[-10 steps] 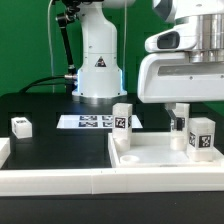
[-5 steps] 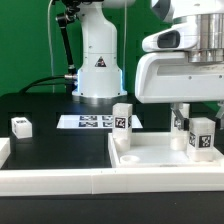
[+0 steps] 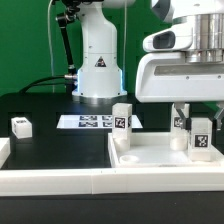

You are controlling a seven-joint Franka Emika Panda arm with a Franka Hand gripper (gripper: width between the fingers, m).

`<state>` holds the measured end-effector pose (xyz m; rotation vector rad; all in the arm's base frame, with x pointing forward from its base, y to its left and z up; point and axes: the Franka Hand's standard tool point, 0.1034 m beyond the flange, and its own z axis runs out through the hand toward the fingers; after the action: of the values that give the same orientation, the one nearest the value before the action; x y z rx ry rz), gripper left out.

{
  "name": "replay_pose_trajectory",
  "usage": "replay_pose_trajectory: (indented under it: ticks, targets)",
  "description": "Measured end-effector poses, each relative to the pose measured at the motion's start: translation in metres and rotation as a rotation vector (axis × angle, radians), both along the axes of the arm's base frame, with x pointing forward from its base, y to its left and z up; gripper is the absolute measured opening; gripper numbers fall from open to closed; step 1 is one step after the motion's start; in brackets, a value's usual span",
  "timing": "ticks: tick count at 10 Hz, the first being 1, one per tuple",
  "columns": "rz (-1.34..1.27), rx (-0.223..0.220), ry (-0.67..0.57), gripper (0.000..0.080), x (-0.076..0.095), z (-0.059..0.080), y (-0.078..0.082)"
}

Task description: Assemble square table

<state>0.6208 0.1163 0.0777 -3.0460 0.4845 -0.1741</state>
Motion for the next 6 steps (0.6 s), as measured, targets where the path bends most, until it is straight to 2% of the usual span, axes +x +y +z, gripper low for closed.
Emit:
replay_pose_trajectory:
  ticks: [4,6]
  targets:
    - [-0.460,0.058,0.018,0.0290,0.0000,0.0001,-0.0006]
    - [-0.675,0.105,0.034,0.0290,0.0001,0.0001,-0.0021]
